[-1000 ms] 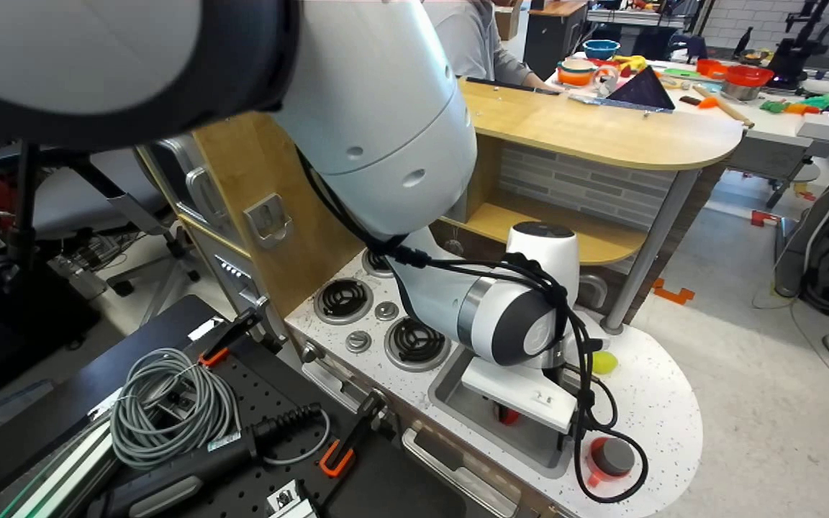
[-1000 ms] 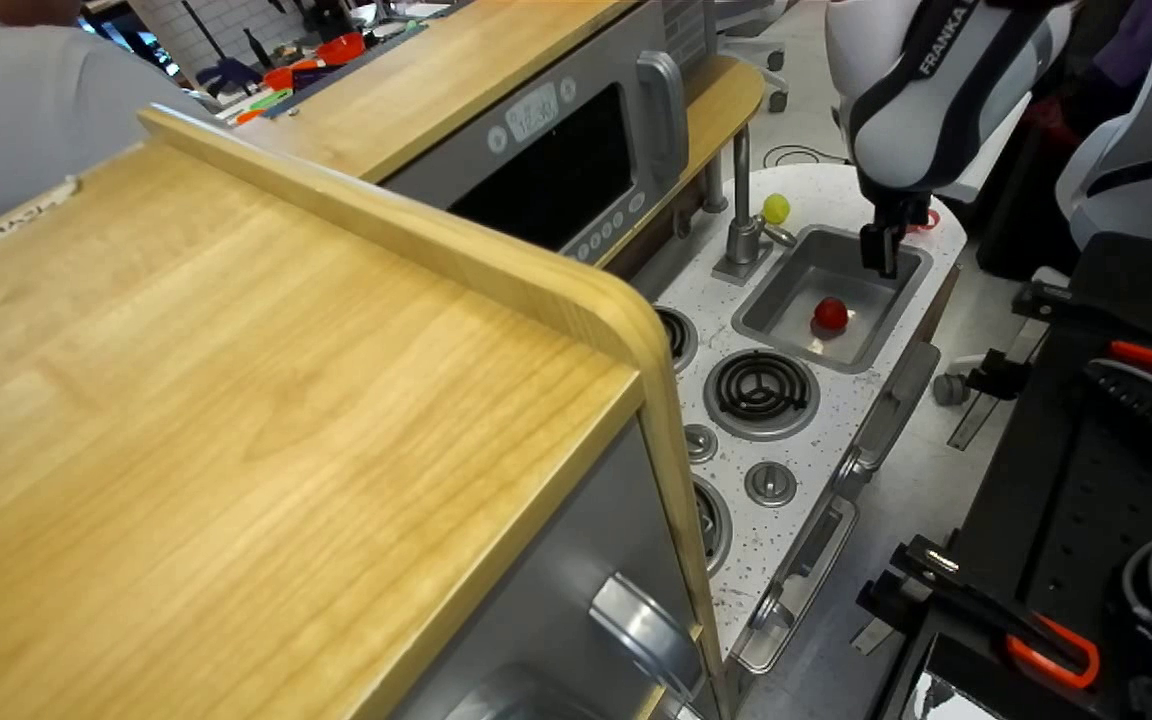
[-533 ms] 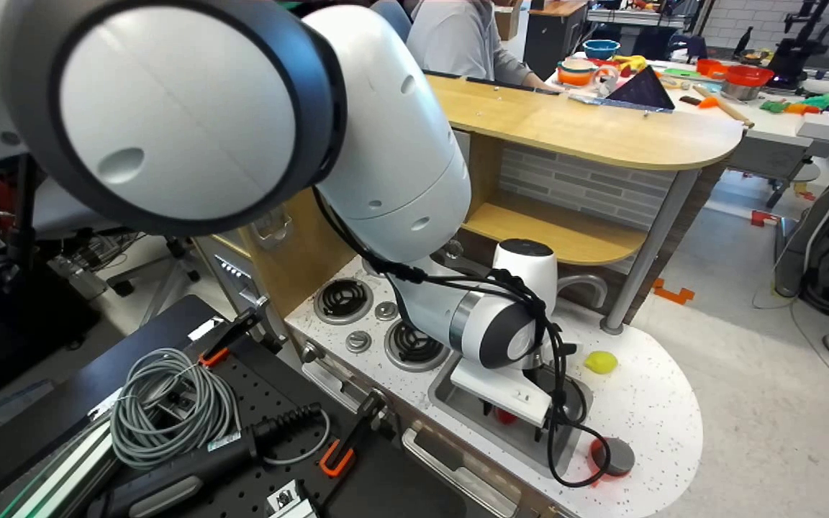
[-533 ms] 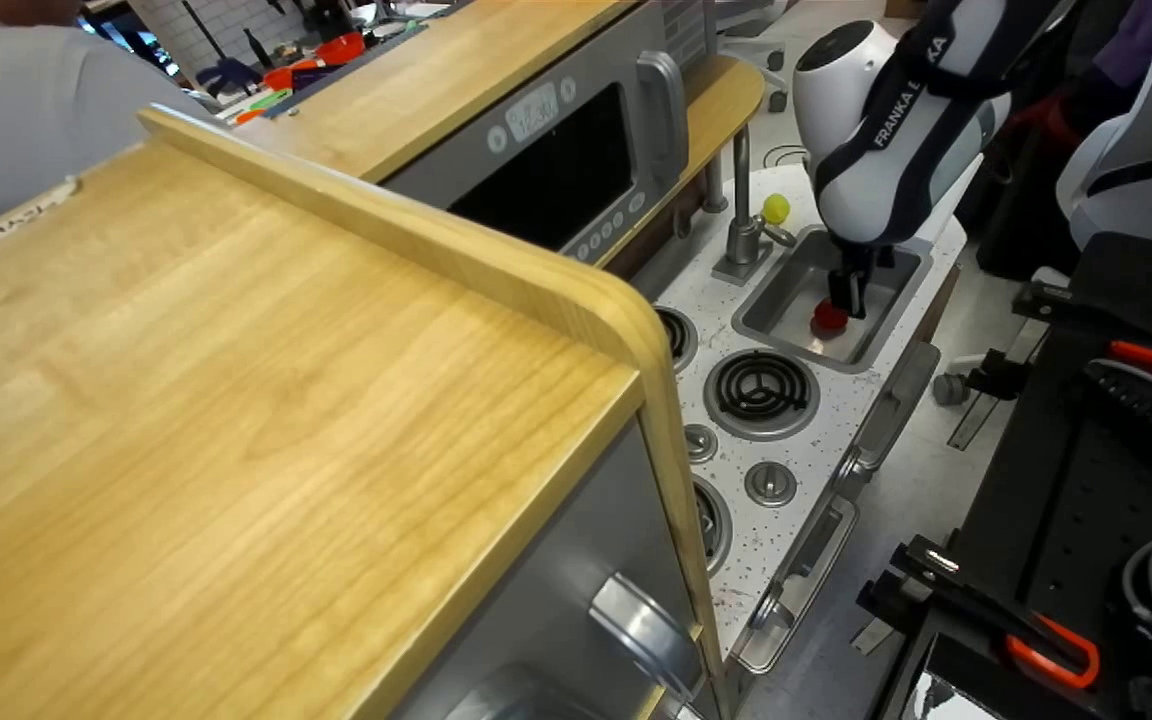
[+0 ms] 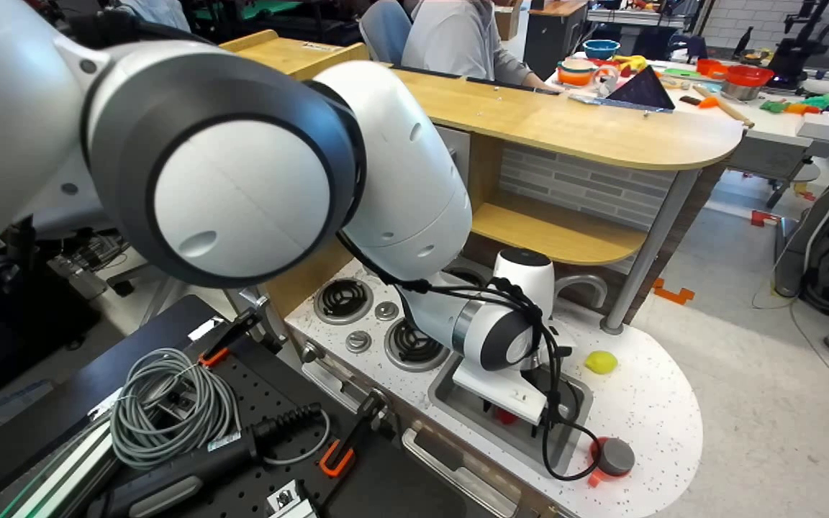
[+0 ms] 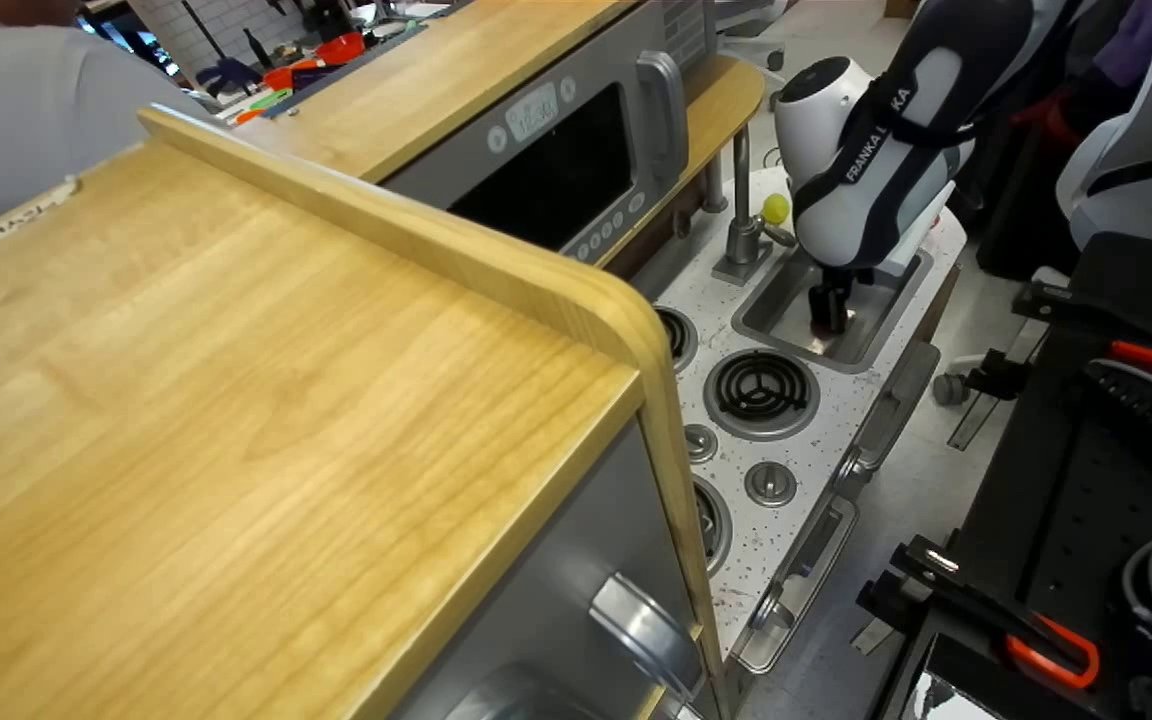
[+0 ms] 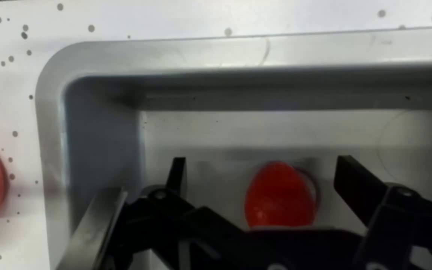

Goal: Remove the orange plush from the sink, put it on the stove, then put it back in the sink

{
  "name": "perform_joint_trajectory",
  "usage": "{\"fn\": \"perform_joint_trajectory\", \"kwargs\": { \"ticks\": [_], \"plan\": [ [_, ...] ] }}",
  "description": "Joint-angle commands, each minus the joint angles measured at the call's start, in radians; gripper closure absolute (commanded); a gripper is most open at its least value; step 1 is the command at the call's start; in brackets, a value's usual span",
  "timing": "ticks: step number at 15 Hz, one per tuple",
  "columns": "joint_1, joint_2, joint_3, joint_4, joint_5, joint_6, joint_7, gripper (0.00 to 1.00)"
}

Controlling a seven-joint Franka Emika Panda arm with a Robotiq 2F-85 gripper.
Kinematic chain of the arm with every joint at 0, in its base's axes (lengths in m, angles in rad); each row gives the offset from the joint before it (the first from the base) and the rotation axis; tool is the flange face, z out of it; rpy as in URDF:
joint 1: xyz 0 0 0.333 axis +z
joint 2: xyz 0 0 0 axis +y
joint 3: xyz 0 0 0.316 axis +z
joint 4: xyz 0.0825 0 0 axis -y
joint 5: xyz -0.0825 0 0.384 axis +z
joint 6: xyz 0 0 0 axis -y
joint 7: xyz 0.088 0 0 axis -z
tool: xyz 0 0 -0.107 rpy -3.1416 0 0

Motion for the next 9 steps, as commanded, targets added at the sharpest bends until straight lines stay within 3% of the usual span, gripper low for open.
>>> {"fn": "perform_joint_trajectory", "kwargs": {
  "ticks": [1, 7, 8, 9],
  "plan": [
    [0.0, 0.083, -0.003, 0.116, 0.012, -0.044, 0.004, 0.0],
    [0.002, 0.135, 0.008, 0.195, 0.011, -0.072, -0.008, 0.0],
    [0.0, 0.138, 0.01, 0.205, 0.013, -0.083, -0.01, 0.04],
    [-0.003, 0.141, 0.013, 0.214, 0.015, -0.094, -0.011, 0.28]
  ]
}}
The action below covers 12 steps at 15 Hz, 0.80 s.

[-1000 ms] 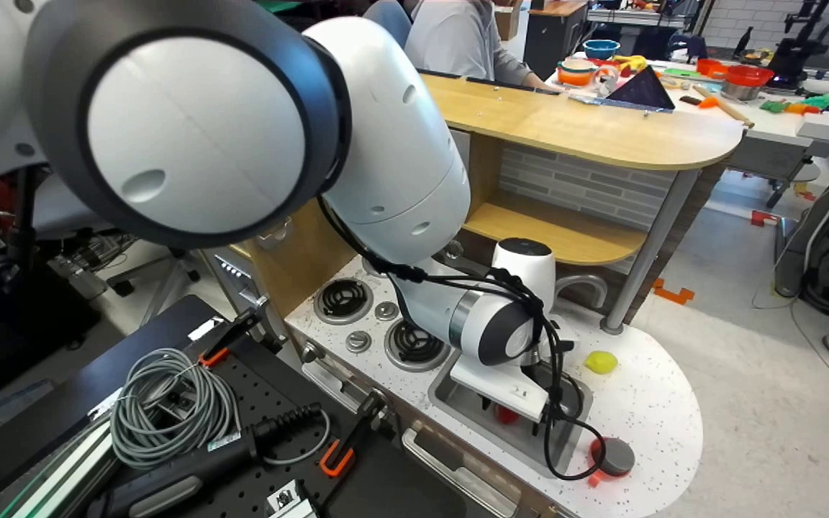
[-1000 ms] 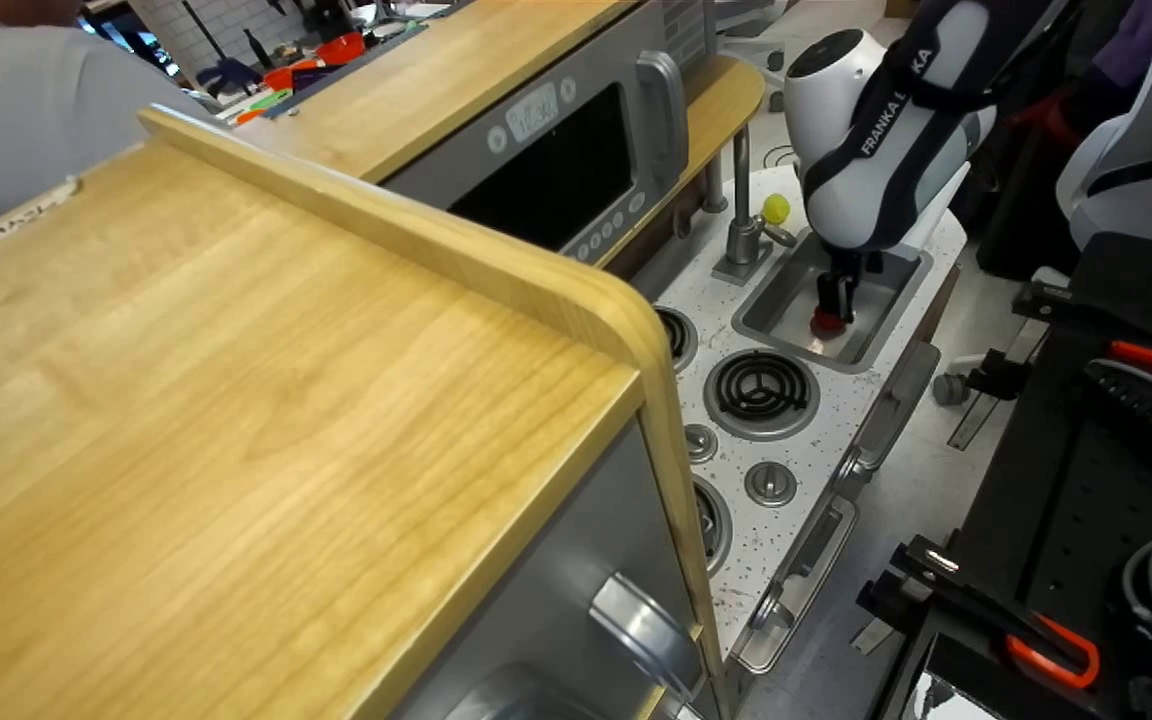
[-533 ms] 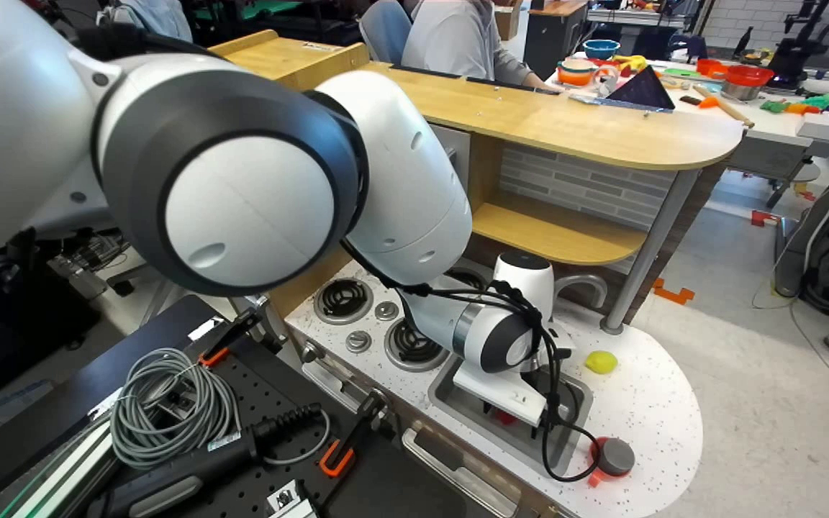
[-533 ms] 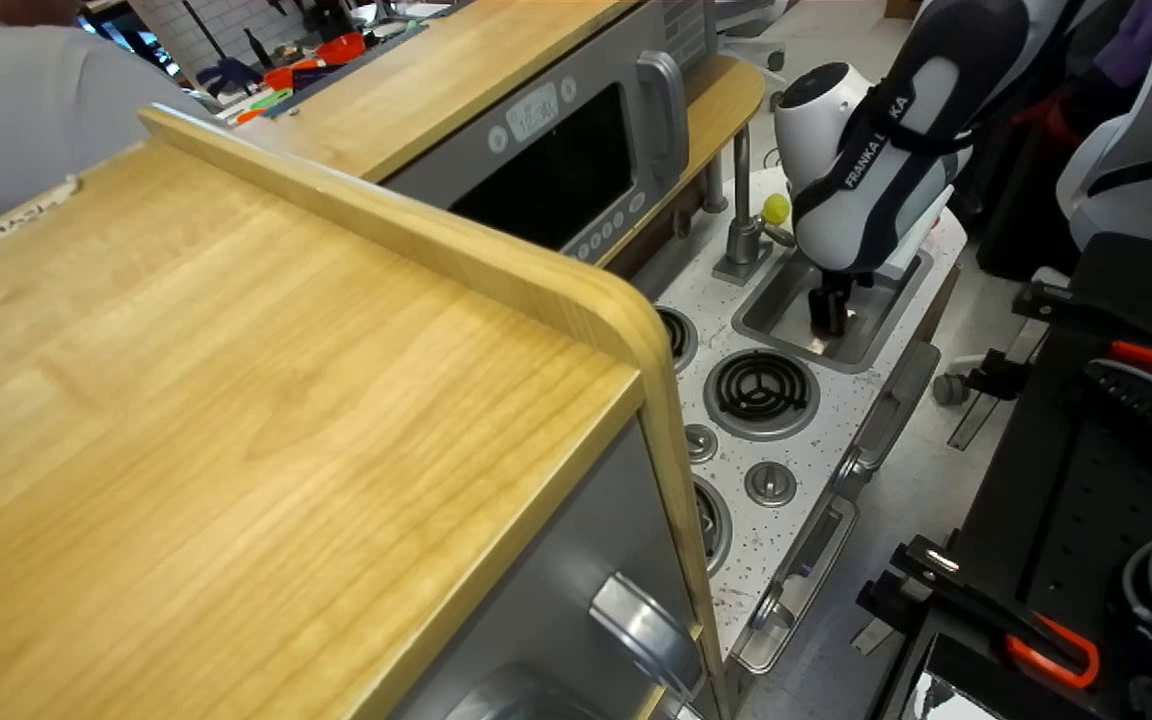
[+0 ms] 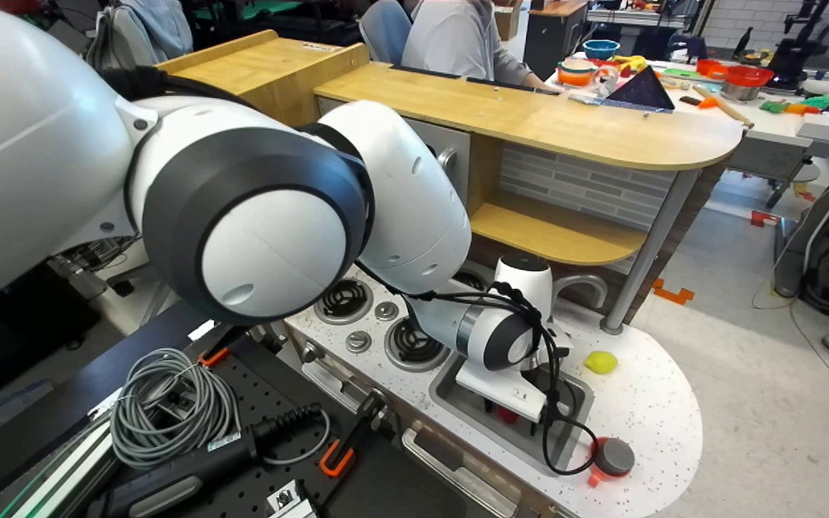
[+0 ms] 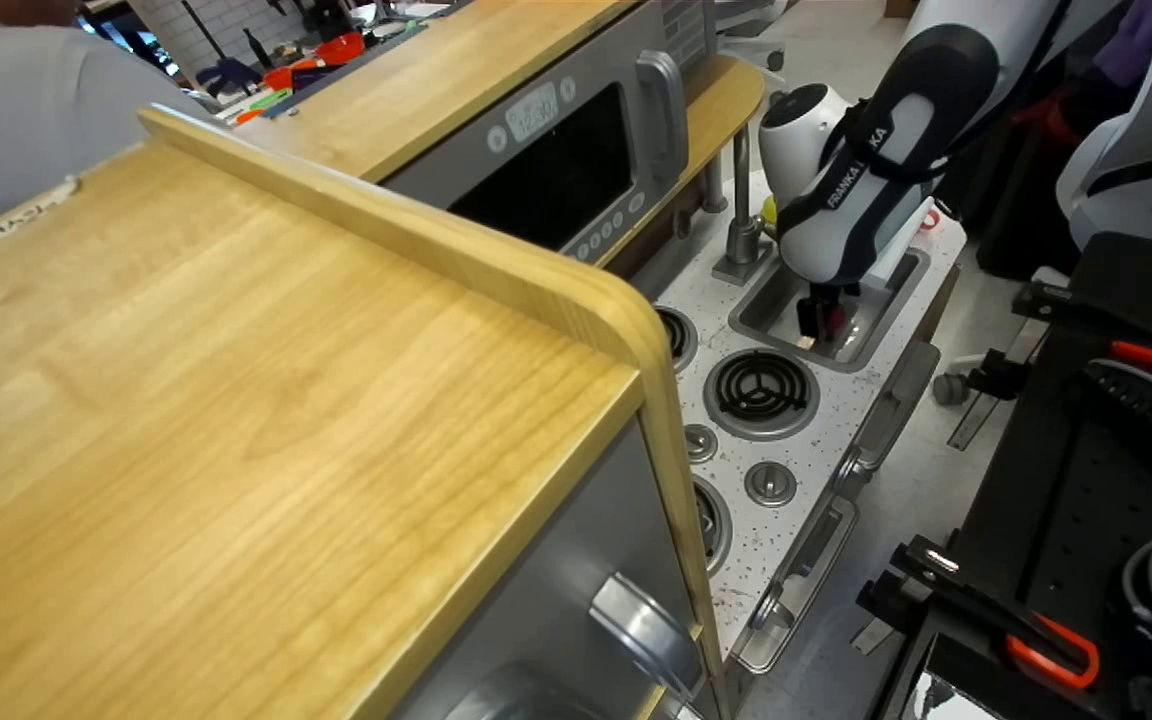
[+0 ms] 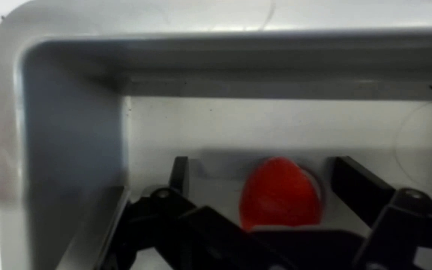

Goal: Remove the orange plush from the sink, put it on the stove, then put it back in the sink

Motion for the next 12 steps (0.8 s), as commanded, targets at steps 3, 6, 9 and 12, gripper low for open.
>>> {"fn": "perform_joint_trajectory", "kwargs": {
  "ticks": [3, 6, 9, 12],
  "plan": [
    [-0.008, 0.049, 0.013, 0.095, 0.014, -0.073, -0.013, 0.39],
    [-0.006, 0.032, 0.019, 0.084, 0.01, -0.082, -0.02, 0.62],
    [-0.028, -0.032, 0.052, 0.022, 0.018, -0.074, -0.067, 0.81],
    [-0.042, -0.101, 0.082, -0.052, 0.006, -0.038, -0.125, 0.81]
  ]
}}
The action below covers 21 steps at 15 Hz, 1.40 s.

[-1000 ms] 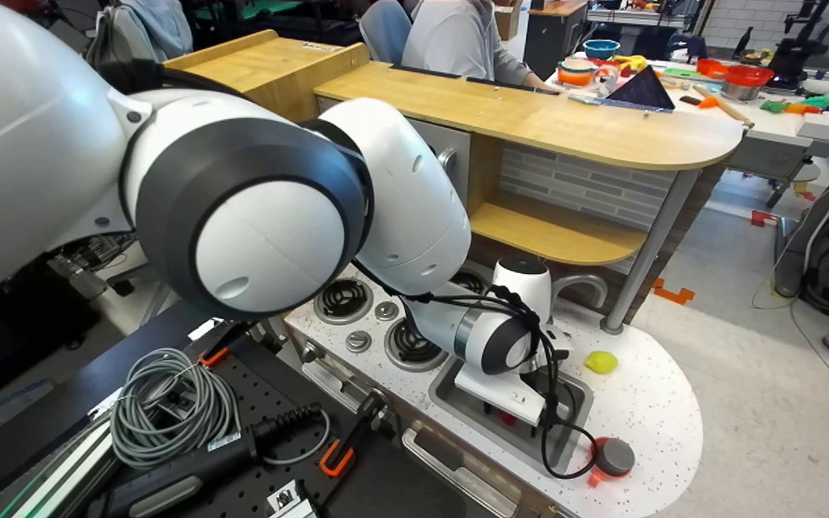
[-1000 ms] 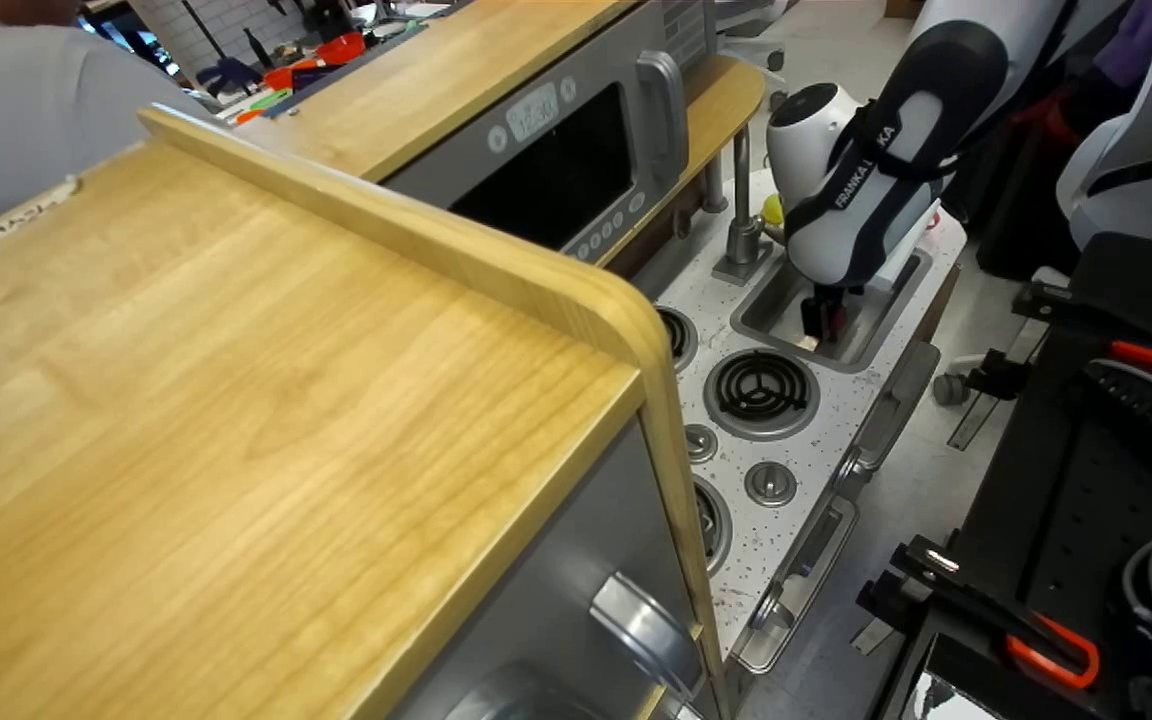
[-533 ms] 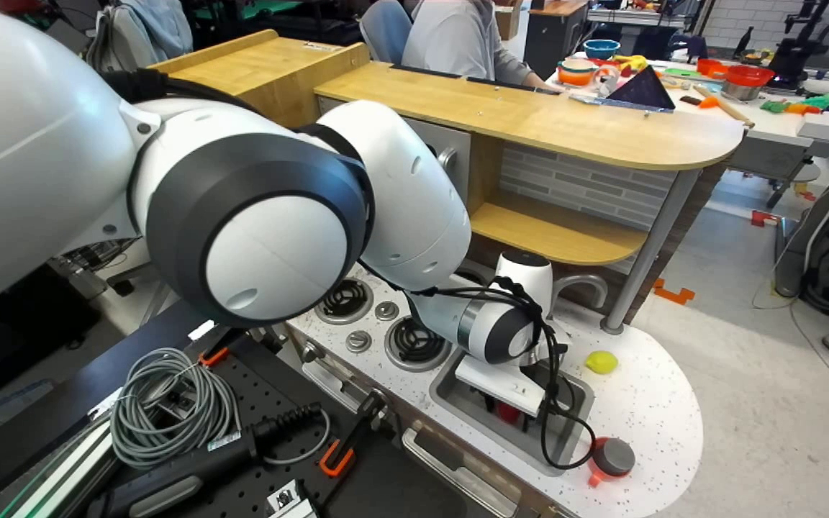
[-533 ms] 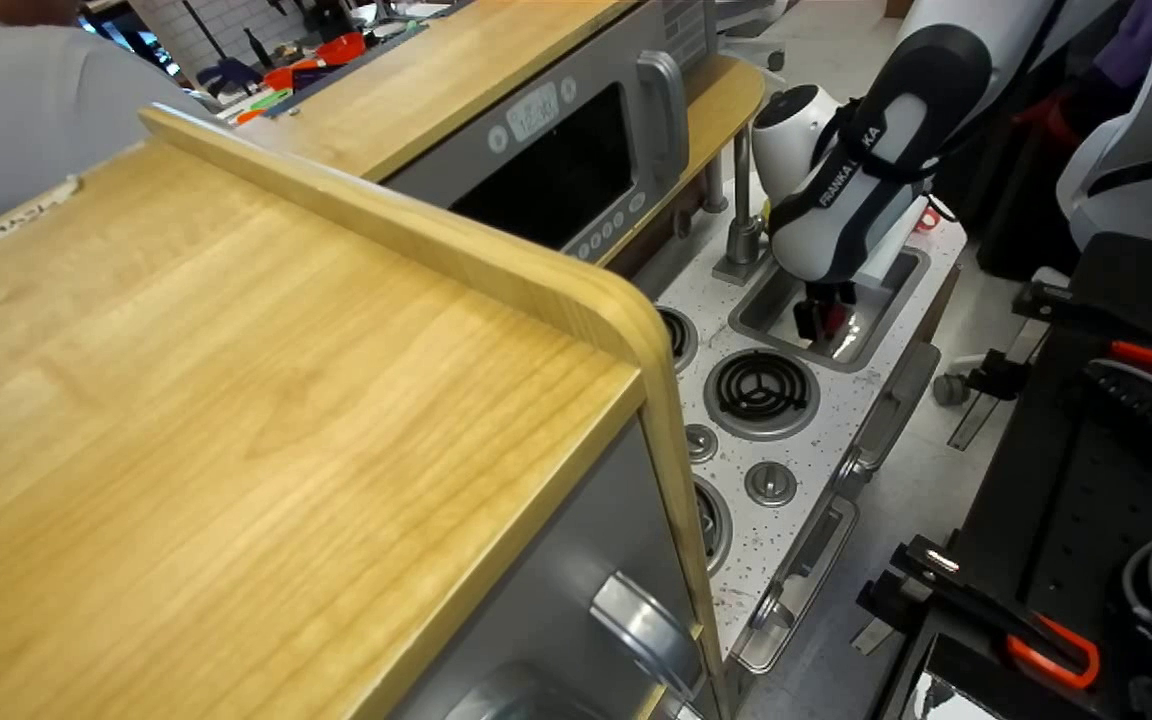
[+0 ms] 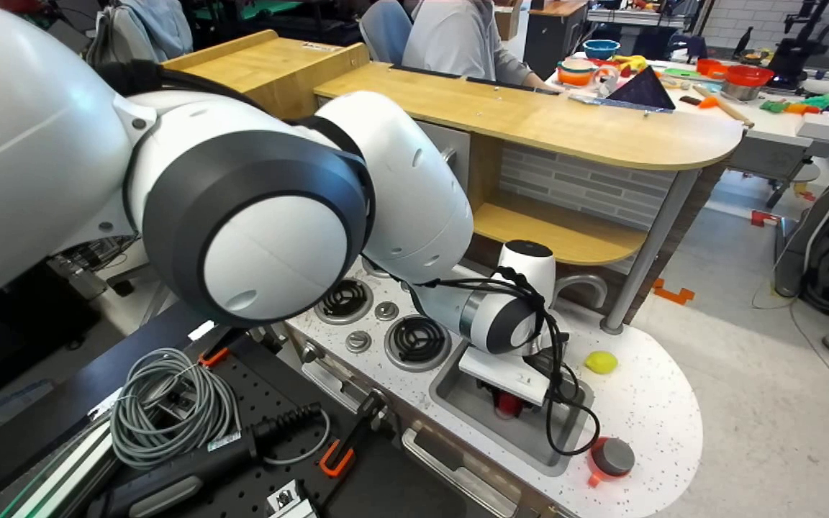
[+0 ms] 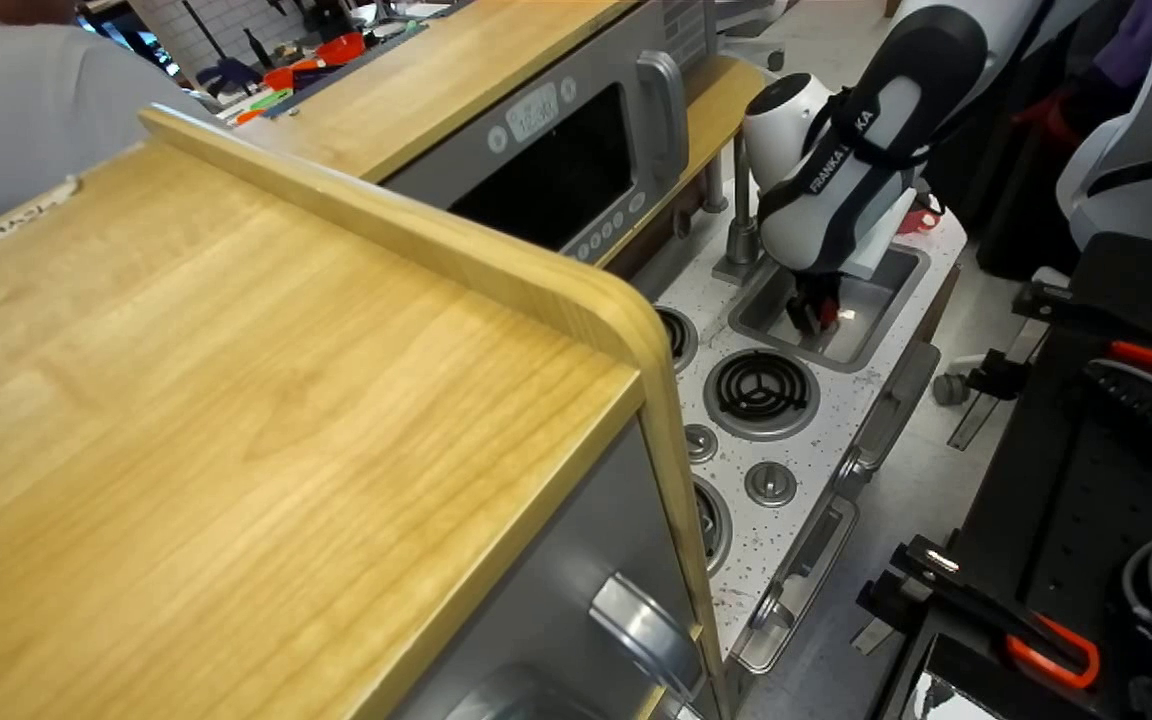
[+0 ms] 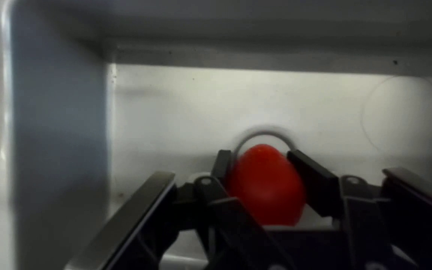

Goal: Remove the orange plush from the sink, put it on the stove, then put it back in the sink

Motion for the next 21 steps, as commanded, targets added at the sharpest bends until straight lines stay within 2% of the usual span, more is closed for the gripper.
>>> {"fn": "perform_joint_trajectory", "kwargs": {
  "ticks": [1, 7, 11, 16, 21],
  "plan": [
    [-0.024, -0.12, 0.04, -0.123, -0.004, 0.027, -0.079, 0.81],
    [-0.014, -0.328, 0.038, -0.373, -0.003, 0.082, -0.102, 0.81],
    [-0.025, -0.433, 0.04, -0.518, 0.01, 0.07, -0.097, 0.81],
    [-0.013, -0.509, 0.046, -0.631, 0.011, 0.117, -0.085, 0.81],
    [0.021, -0.542, 0.063, -0.698, 0.0, 0.246, -0.077, 0.81]
  ]
}}
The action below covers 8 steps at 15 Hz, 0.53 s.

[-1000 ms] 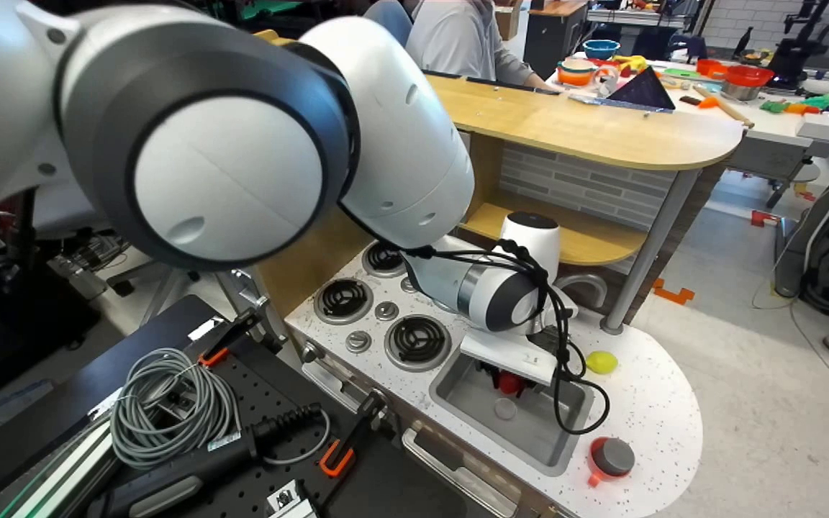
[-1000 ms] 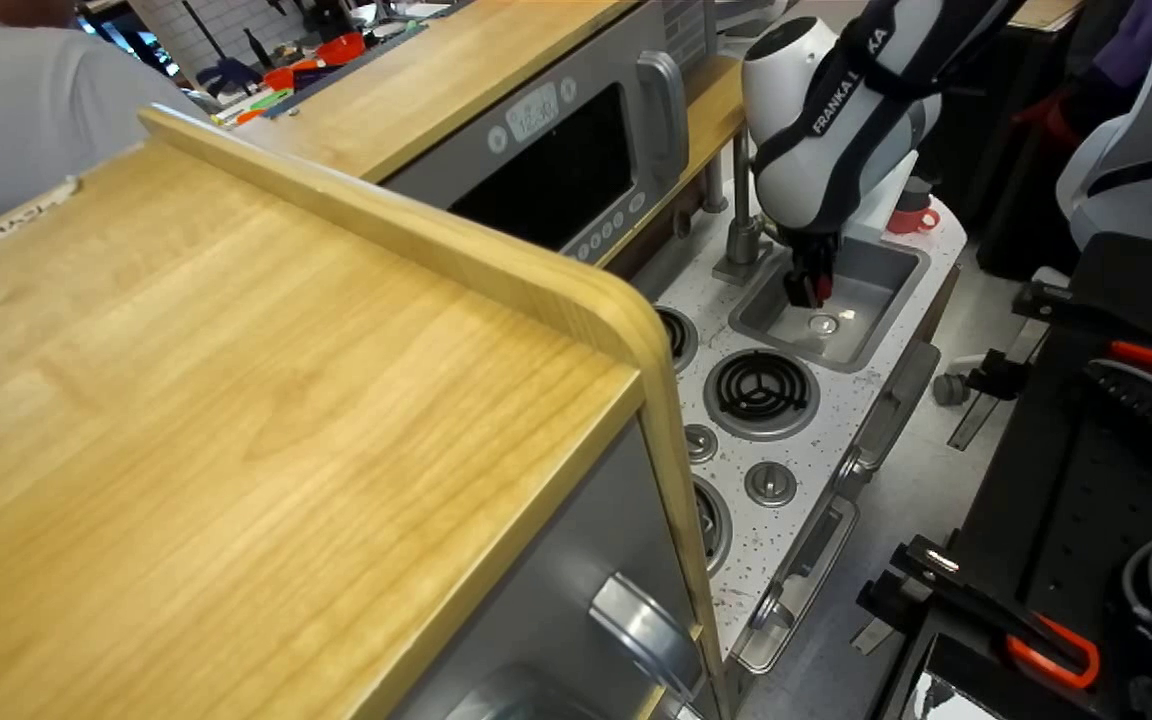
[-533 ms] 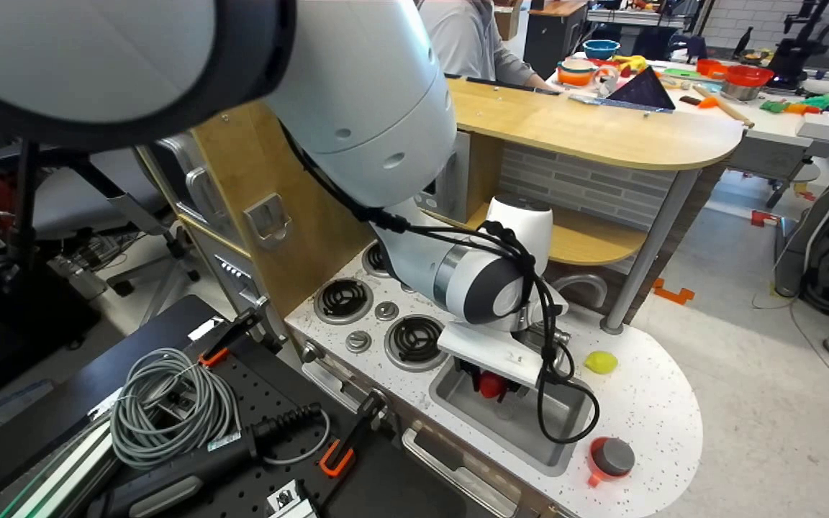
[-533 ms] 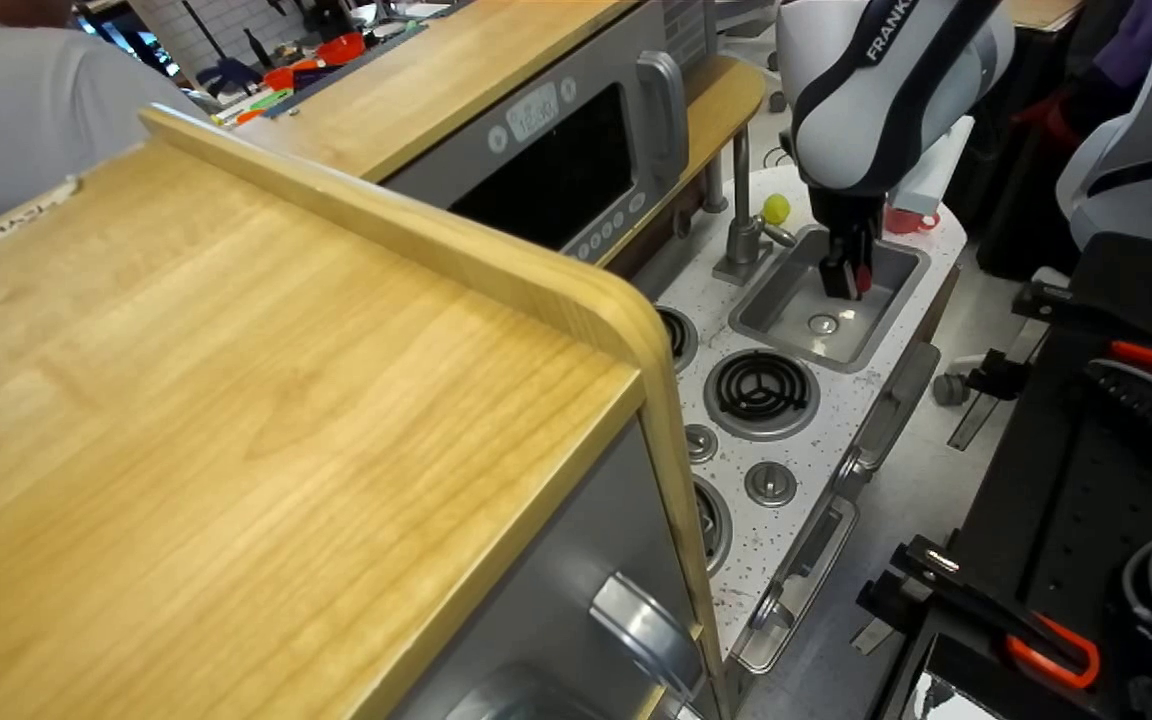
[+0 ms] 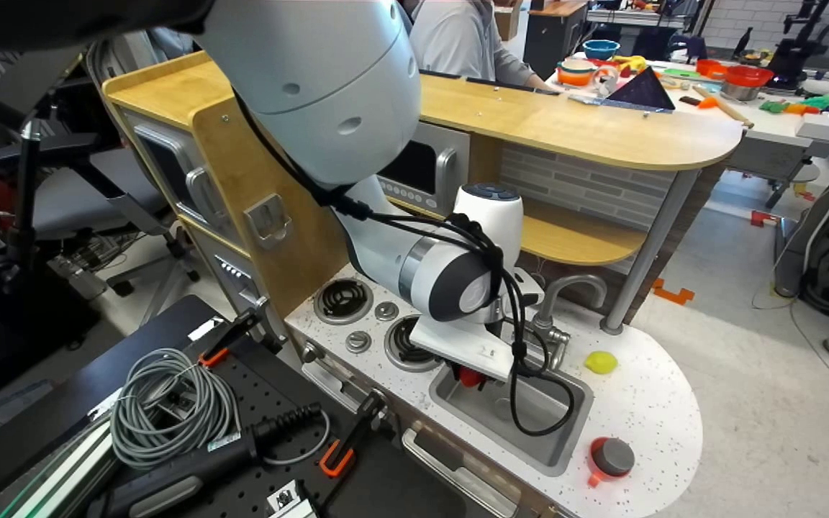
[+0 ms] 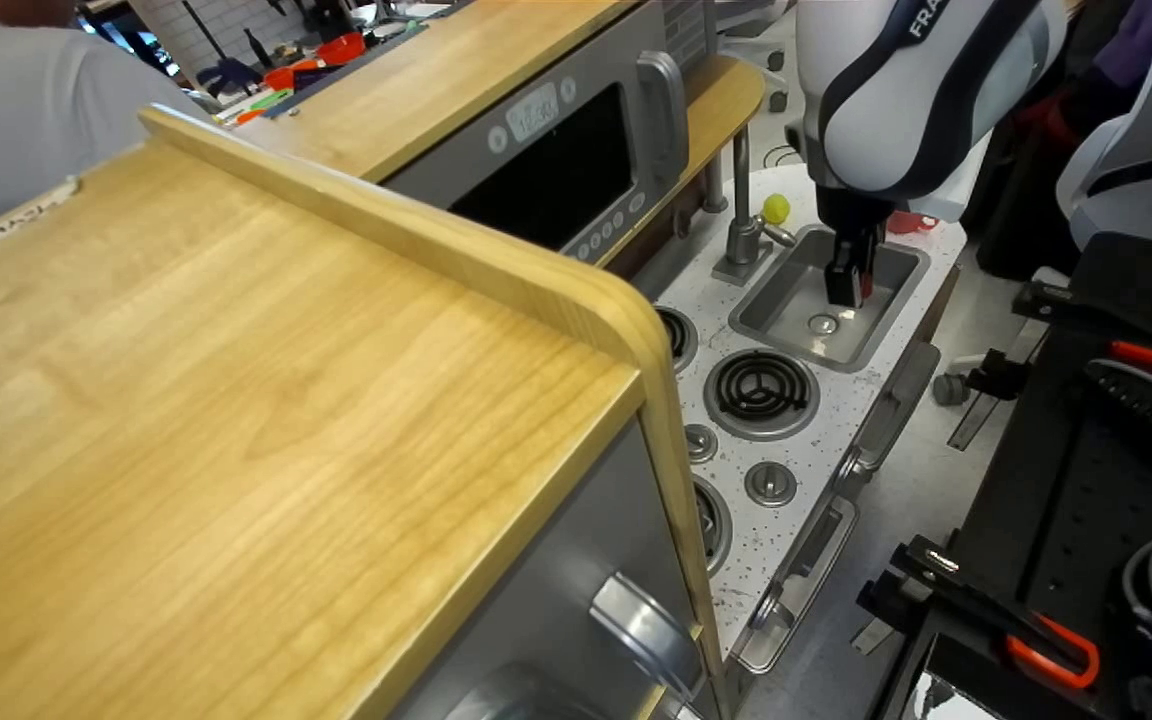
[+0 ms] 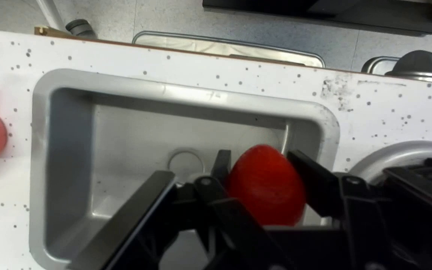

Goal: Remove the orange plush from the sink, put it on the stove, then put it back in the sink

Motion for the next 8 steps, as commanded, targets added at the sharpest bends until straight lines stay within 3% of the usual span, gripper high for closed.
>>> {"fn": "perform_joint_trajectory", "kwargs": {
  "ticks": [1, 8],
  "plan": [
    [0.017, -0.055, 0.023, -0.086, 0.002, 0.088, 0.004, 0.81],
    [0.059, -0.029, 0.035, -0.055, -0.002, 0.074, 0.021, 0.81]
  ]
}}
